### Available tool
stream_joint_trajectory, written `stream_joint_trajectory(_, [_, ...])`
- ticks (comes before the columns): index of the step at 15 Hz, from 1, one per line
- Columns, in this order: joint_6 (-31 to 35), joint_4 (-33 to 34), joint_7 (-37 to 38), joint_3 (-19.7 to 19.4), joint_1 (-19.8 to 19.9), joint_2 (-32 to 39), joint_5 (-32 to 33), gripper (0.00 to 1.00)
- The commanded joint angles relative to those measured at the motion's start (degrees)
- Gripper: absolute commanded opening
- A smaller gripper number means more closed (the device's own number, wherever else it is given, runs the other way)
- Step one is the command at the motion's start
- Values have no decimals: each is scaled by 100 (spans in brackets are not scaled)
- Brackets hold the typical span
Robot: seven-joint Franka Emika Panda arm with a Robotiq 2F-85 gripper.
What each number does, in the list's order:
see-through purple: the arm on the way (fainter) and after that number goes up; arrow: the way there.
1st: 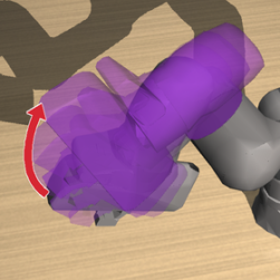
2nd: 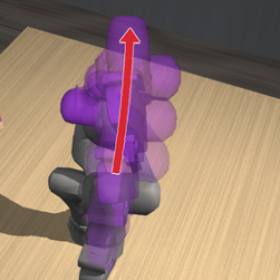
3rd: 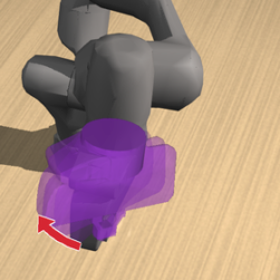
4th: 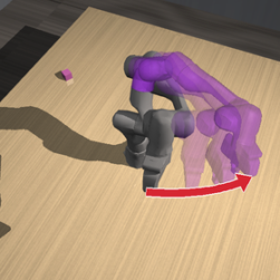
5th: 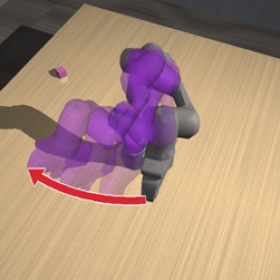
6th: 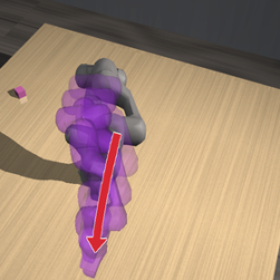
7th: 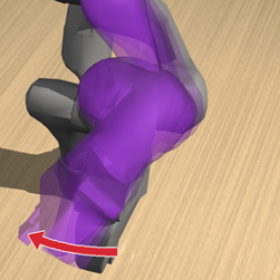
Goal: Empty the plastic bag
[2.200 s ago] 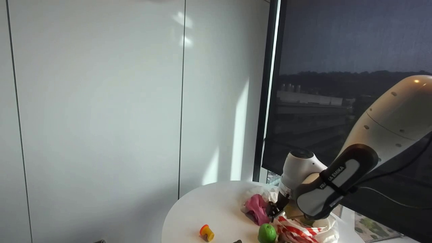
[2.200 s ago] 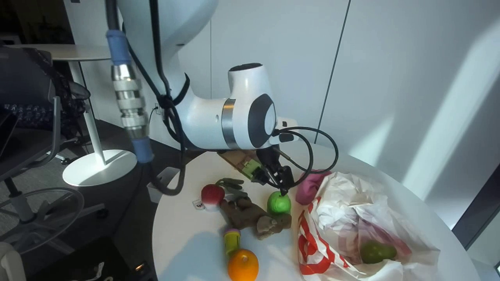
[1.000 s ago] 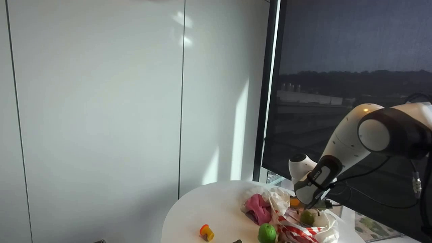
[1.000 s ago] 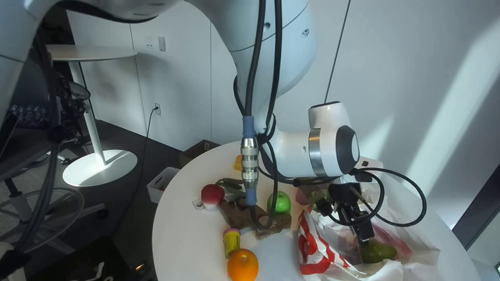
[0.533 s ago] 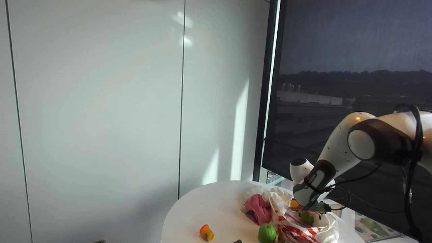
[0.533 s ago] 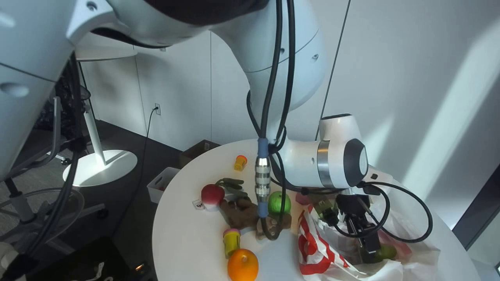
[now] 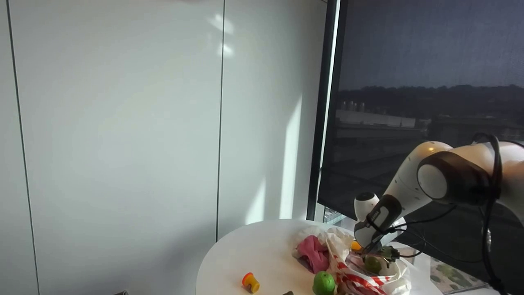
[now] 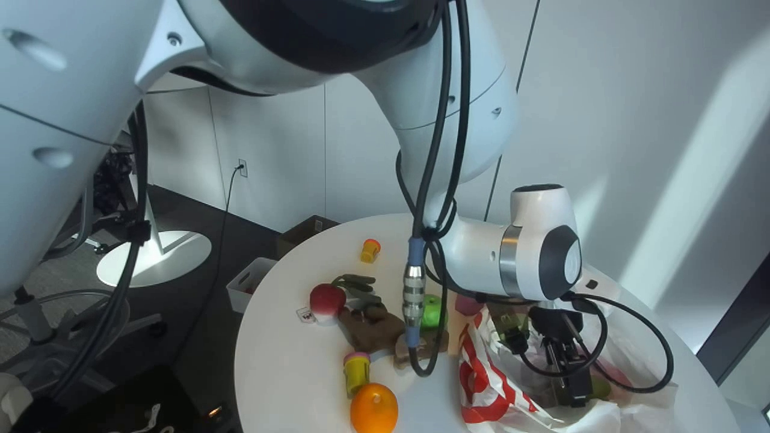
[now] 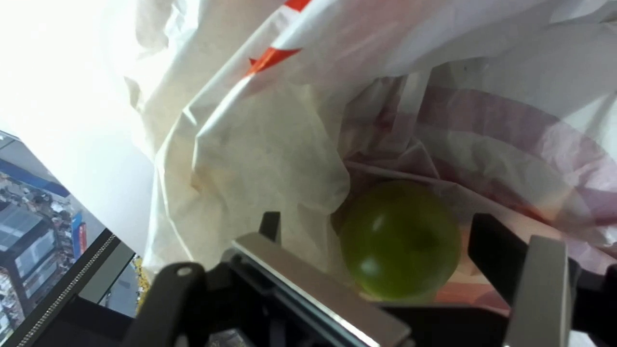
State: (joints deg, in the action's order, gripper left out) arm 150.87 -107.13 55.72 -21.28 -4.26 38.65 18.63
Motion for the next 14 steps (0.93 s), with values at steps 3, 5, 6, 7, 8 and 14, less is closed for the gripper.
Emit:
stream_joint_trajectory(3, [1, 539, -167, 129, 167, 347, -442, 100])
stream_joint_trajectory(5, [-62, 725, -200, 156, 222, 490, -574, 100])
stream_joint_trajectory(6, [-87, 807, -248, 190, 273, 546, -672, 100])
stream_joint_trajectory(7, [-105, 896, -278, 208, 317, 615, -755, 100])
stream_joint_trajectory(8, [-131, 975, -303, 220, 349, 677, -830, 100])
stream_joint_trajectory(14, [-210, 1301, -477, 238, 434, 918, -1077, 58])
